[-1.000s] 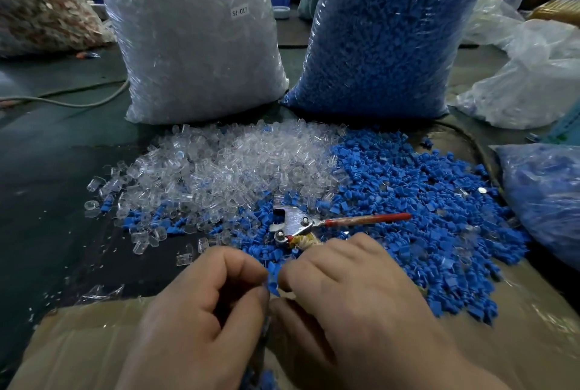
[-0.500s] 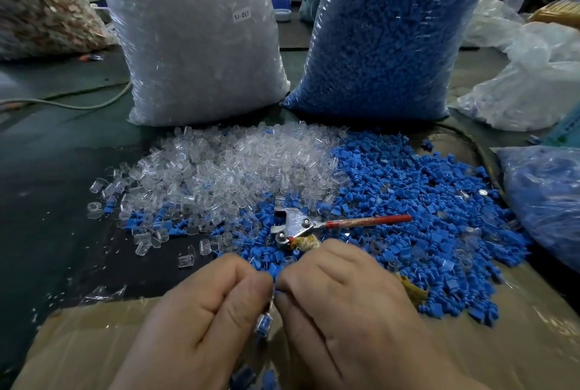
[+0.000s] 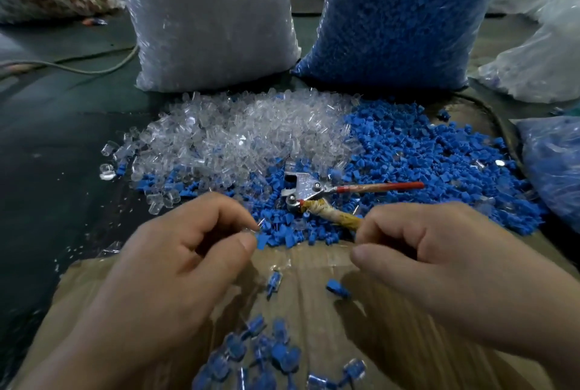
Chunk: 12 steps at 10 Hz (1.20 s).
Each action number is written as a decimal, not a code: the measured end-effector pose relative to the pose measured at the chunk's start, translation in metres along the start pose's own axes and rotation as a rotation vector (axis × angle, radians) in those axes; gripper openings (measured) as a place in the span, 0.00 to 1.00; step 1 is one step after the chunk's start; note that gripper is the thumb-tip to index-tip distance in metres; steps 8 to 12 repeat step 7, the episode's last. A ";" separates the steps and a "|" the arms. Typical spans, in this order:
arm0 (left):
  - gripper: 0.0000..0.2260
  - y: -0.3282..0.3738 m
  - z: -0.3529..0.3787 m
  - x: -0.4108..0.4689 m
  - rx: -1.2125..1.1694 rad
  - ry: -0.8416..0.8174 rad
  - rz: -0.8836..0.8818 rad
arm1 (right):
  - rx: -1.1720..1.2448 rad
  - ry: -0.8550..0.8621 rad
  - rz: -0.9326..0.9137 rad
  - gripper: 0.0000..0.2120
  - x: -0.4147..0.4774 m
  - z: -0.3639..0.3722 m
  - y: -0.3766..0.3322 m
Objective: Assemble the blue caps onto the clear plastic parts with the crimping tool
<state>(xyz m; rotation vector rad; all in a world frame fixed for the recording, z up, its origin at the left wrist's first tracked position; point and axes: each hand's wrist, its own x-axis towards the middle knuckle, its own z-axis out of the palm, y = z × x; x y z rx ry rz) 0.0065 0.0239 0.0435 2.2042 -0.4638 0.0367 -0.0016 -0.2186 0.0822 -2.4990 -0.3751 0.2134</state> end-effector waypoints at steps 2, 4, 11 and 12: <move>0.08 -0.005 0.008 0.002 0.218 -0.123 0.026 | -0.225 -0.363 -0.024 0.12 0.006 0.020 0.001; 0.07 -0.006 0.013 0.003 0.228 -0.240 0.157 | -0.187 -0.145 -0.010 0.12 0.017 0.039 0.007; 0.07 -0.007 0.012 0.003 0.124 -0.307 0.247 | 0.062 0.156 -0.016 0.07 0.018 0.052 0.013; 0.07 -0.007 0.012 0.003 0.124 -0.307 0.247 | 0.062 0.156 -0.016 0.07 0.018 0.052 0.013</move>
